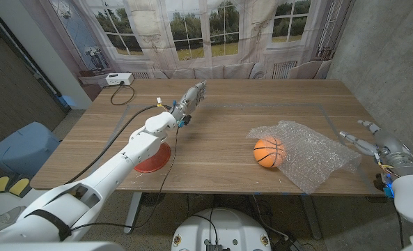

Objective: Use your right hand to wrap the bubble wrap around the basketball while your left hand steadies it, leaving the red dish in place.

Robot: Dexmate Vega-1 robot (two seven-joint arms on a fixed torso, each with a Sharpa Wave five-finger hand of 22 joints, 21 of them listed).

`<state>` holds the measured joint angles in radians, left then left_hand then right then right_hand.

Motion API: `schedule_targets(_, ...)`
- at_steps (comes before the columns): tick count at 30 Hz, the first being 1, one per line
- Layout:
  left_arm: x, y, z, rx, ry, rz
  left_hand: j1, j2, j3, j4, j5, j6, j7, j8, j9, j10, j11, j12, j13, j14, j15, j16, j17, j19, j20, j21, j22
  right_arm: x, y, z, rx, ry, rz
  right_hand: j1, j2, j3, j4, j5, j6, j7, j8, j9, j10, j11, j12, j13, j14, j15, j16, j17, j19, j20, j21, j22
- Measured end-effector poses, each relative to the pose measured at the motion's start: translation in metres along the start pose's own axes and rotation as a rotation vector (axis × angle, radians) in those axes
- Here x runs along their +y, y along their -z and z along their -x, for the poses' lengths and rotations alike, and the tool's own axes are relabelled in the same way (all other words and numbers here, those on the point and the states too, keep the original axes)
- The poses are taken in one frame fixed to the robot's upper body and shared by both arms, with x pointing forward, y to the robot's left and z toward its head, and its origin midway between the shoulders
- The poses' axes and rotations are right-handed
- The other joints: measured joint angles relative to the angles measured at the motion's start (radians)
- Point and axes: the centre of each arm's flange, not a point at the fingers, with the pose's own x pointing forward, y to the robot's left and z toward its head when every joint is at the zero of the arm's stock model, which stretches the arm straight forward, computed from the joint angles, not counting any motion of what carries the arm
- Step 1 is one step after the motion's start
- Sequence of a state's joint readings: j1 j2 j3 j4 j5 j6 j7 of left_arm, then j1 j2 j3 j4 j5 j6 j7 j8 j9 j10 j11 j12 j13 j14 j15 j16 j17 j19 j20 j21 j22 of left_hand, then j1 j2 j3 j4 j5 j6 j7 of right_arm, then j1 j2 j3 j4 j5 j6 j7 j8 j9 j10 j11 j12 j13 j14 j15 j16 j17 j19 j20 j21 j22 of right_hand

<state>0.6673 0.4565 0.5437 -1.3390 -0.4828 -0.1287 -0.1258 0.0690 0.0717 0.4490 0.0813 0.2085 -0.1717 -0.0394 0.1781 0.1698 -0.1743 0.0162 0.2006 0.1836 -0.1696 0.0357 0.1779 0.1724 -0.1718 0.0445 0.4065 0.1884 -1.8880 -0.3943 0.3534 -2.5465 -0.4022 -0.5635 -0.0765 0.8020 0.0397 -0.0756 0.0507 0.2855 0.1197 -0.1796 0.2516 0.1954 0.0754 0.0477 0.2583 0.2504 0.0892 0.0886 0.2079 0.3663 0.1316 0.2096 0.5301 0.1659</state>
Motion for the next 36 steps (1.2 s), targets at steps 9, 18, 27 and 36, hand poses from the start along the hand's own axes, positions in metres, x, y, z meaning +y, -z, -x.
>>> schedule_targets(9, -0.004, 0.001, 0.001, 0.001, 0.014, 0.002, 0.000, 0.000, -0.003, -0.003, 0.000, 0.000, 0.000, 0.000, 0.000, 0.000, 0.000, 0.000, 0.000, 0.000, 0.000, 0.000, 0.000, 0.000, 0.000, 0.000, 0.000, 0.015, -0.062, 0.001, -0.340, -0.053, 0.017, 0.001, -0.001, -0.003, -0.003, 0.000, 0.016, -0.023, -0.005, 0.003, 0.011, -0.018, -0.007, -0.004, 0.019, -0.021, 0.012, -0.014, 0.000, 0.000, -0.017, 0.005)
schedule_targets(18, -0.004, 0.000, 0.002, 0.000, 0.023, -0.001, 0.000, 0.000, -0.003, -0.003, 0.000, 0.000, 0.000, 0.000, 0.000, 0.000, 0.000, 0.000, 0.000, 0.000, 0.000, 0.000, 0.000, 0.000, 0.000, 0.000, 0.000, 0.030, -0.100, 0.012, -0.490, -0.148, 0.098, -0.015, -0.012, -0.011, -0.003, 0.000, -0.011, -0.028, -0.024, 0.003, 0.005, -0.023, -0.015, -0.004, 0.027, -0.019, 0.012, -0.026, 0.024, -0.002, -0.024, 0.004)
schedule_targets(27, -0.006, 0.000, 0.002, -0.001, 0.033, -0.002, 0.000, 0.000, -0.003, -0.003, 0.000, 0.000, 0.000, 0.000, 0.000, 0.000, 0.000, 0.000, 0.000, 0.000, 0.000, 0.000, 0.000, 0.000, 0.000, -0.004, 0.001, 0.051, -0.118, 0.015, -0.495, -0.269, 0.192, -0.038, -0.015, -0.026, -0.005, 0.000, -0.056, -0.033, -0.053, 0.003, -0.091, -0.013, -0.055, -0.004, -0.057, 0.028, -0.008, -0.051, 0.012, 0.001, -0.079, 0.004)
schedule_targets(36, -0.006, 0.000, 0.001, 0.003, 0.038, -0.003, 0.000, 0.000, -0.007, 0.001, 0.000, 0.000, 0.000, 0.000, 0.000, 0.000, 0.000, 0.000, 0.000, 0.000, 0.000, 0.000, 0.000, 0.000, 0.000, -0.004, 0.005, 0.070, -0.126, 0.015, -0.446, -0.367, 0.277, -0.054, -0.023, -0.043, -0.004, 0.000, -0.117, -0.037, -0.067, 0.007, -0.156, -0.001, -0.063, -0.004, -0.115, 0.051, -0.016, -0.068, -0.010, 0.002, -0.119, 0.004)
